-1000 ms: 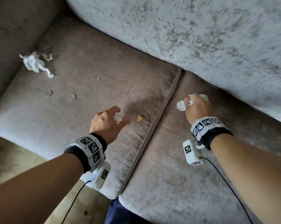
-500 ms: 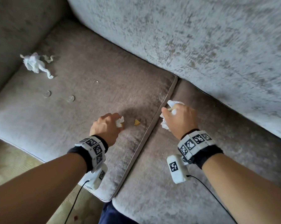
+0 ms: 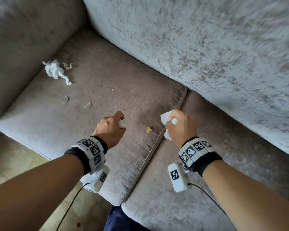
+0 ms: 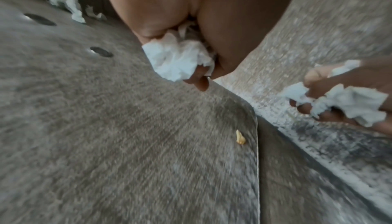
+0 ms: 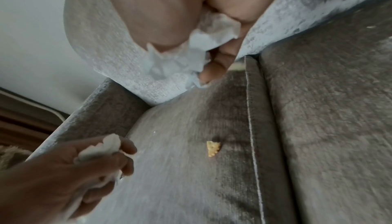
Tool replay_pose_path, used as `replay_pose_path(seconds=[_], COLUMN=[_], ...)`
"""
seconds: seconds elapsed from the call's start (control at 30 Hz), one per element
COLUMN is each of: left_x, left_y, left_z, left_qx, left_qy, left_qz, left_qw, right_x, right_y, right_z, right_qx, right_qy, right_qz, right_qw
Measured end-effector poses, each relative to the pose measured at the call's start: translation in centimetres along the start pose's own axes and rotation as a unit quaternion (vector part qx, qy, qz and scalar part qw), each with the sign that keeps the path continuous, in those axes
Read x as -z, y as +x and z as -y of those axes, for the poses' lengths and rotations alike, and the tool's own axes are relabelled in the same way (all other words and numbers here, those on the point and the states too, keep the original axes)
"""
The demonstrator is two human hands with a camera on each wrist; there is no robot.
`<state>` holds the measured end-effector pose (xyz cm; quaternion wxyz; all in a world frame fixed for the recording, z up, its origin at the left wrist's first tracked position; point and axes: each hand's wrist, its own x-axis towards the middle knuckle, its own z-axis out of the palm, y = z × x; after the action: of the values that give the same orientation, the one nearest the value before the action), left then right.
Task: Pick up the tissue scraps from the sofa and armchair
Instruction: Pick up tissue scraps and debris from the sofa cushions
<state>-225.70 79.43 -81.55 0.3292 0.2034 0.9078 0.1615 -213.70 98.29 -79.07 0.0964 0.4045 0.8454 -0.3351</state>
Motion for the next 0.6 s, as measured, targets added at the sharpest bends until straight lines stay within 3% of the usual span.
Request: replay_pose_path(seconds=[0.2, 0.3, 0.47, 0.6], left_x=[2.7, 3.0, 2.0, 1.0], left_y=[-1.4, -1.8, -2.9, -4.2], left_z=[1.0, 1.8, 3.3, 4.3], left_qx=[0.006, 0.006, 0.03, 0.038], left_qy=[-0.016, -0.025, -0.032, -0.035], left_qz=[-0.007, -0.015, -0.043, -0.052], left_qw=[1.0, 1.0, 0.998, 0.997], right_x=[-1.7, -3.1, -5.3, -6.9], right_y=[-1.2, -0.9, -0.2, -0.5], right_z=[2.2, 2.0, 0.9, -0.2], right_qx=[0.007, 0.016, 0.018, 0.009], right_qy=[0.017, -0.026, -0.109, -0.082], right_qz=[0.048, 0.068, 0.055, 0.044], right_qw=[0.999, 0.997, 0.992, 0.996])
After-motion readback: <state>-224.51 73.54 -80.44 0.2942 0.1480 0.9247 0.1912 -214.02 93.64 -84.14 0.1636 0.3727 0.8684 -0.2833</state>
